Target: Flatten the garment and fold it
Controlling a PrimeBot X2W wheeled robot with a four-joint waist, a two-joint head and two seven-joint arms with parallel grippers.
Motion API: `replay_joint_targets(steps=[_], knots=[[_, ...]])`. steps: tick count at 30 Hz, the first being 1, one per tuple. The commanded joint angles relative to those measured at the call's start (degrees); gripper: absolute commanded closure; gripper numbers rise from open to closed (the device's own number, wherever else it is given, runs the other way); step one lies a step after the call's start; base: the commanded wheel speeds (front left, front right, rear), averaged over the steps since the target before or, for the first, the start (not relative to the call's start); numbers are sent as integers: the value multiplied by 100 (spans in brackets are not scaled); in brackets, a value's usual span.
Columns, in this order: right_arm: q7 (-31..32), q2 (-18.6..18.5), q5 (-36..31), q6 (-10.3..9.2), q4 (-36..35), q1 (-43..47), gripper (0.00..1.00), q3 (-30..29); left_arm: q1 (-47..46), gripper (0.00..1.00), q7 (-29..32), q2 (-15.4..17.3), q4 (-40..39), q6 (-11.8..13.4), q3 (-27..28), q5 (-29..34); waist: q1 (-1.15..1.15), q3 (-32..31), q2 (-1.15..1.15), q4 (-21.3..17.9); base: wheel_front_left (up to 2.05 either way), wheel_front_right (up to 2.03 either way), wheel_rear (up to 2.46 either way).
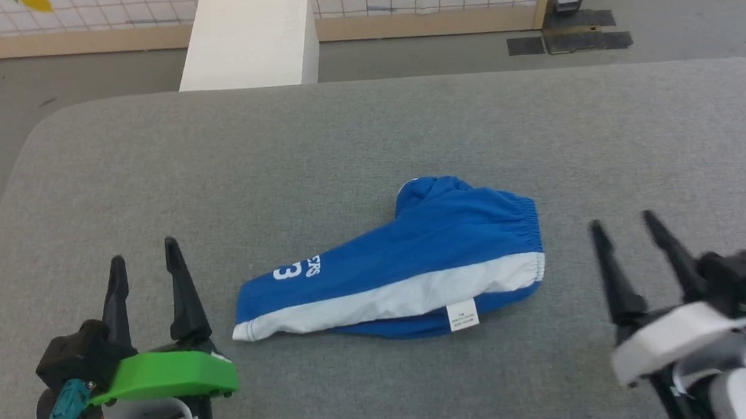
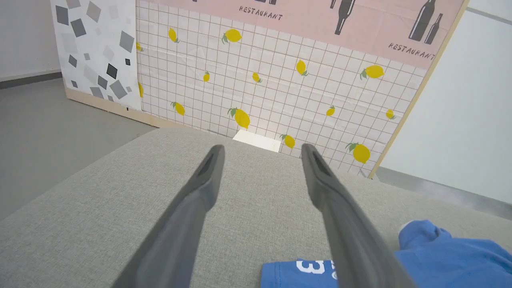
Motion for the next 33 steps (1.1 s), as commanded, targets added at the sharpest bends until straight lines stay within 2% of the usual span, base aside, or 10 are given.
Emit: replay_joint_targets(steps=[1, 4, 5, 8, 12, 18, 19, 21, 29, 33], knots=[[170, 1, 80, -8, 10, -138, 0, 126, 124, 0, -24, -137, -54, -130, 109, 196, 0, 54, 0, 58, 0, 0, 0], [796, 1, 217, -8, 127, -272, 0, 416, 203, 0, -24, -467, -134, -413, 388, 588, 0, 102, 0, 121, 0, 0, 0], [1258, 1, 319, -8, 227, -346, 0, 544, 221, 0, -25, -610, -147, -575, 520, 771, 0, 138, 0, 166, 0, 0, 0], [1922, 1, 487, -8, 362, -448, 0, 591, 224, 0, -25, -756, -144, -778, 654, 968, 0, 189, 0, 235, 0, 0, 0], [2616, 1, 644, -8, 483, -555, 0, 518, 188, 0, -25, -844, -93, -957, 749, 1097, 0, 263, 0, 319, 0, 0, 0], [3183, 1, 733, -8, 519, -676, 0, 534, 116, 0, -25, -876, 12, -1070, 783, 1105, 0, 354, 0, 417, 0, 0, 0], [3236, 1, 749, -8, 513, -684, 15, 554, 109, 0, -25, -877, 21, -1065, 770, 1082, 0, 364, 0, 426, 0, 0, 0], [3256, 1, 687, -8, 457, -701, 100, 574, 102, 0, -26, -878, 35, -1047, 745, 1052, 0, 380, 0, 436, 0, 0, 0], [2914, 1, 162, -8, 189, -597, 100, 407, 132, 0, -26, -880, 122, -1027, 701, 1040, 0, 305, 0, 382, 0, 0, 0], [2731, 1, 20, -8, 32, -452, 100, 136, 174, 0, -26, -880, 203, -1058, 648, 1064, 0, 207, 0, 304, 0, 0, 0]])
